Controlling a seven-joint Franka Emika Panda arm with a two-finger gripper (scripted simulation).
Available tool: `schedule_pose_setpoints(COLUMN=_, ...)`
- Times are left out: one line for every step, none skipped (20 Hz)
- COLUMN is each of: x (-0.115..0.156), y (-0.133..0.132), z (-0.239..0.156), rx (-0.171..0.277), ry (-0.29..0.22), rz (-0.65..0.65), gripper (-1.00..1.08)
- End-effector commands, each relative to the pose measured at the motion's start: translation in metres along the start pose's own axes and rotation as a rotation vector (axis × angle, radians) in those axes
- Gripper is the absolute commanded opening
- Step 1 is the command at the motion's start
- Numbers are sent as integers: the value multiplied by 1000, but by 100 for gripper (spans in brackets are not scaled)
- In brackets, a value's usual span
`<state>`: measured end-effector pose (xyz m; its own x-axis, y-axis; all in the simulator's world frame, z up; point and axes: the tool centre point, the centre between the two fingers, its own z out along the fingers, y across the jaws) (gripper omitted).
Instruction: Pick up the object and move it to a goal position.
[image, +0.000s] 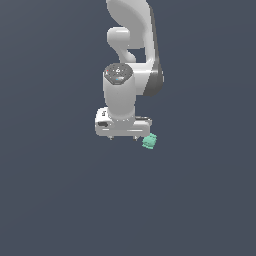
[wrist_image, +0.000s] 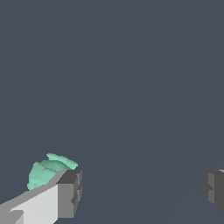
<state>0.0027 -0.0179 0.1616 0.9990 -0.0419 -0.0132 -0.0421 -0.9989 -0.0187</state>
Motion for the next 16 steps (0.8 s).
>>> schedule_pose_setpoints(x=0, y=0, z=0, rx=1, ry=0, rz=0, gripper=100)
schedule_pose_setpoints(x=0, y=-1, z=0, rx=0, ry=1, rz=1, gripper=100)
schedule_pose_setpoints(x=0, y=-2, z=1, rx=0, ry=1, rz=3, gripper=100)
schedule_pose_setpoints(x=-1, y=-3, z=1, rx=0, ry=1, rz=6, gripper=100)
schedule_pose_setpoints(x=-1, y=-5, z=2, rx=-1, ry=1, rz=10, gripper=100)
schedule_pose_setpoints(x=-2, y=-7, z=3, rx=-1, ry=1, rz=15, gripper=100)
schedule_pose_setpoints(x=-3, y=-8, z=4, rx=-1, ry=1, rz=20, gripper=100)
schedule_pose_setpoints(x=-4, y=-11, z=6, rx=-1, ry=1, rz=27, gripper=100)
schedule_pose_setpoints(x=-5, y=-13, z=7, rx=-2, ry=1, rz=33, gripper=100)
schedule_pose_setpoints(x=-6, y=-16, z=9, rx=-2, ry=2, rz=41, gripper=100)
schedule_pose_setpoints(x=-7, y=-19, z=10, rx=-3, ry=2, rz=49, gripper=100)
schedule_pose_setpoints(x=-9, y=-23, z=12, rx=-3, ry=2, rz=58, gripper=100)
schedule_pose_setpoints(x=-10, y=-26, z=14, rx=-4, ry=2, rz=68, gripper=100)
schedule_pose_setpoints(x=-12, y=-30, z=17, rx=-4, ry=3, rz=78, gripper=100)
schedule_pose_setpoints(x=-14, y=-35, z=19, rx=-5, ry=3, rz=90, gripper=100)
schedule_pose_setpoints(x=-16, y=-39, z=22, rx=-6, ry=3, rz=102, gripper=100)
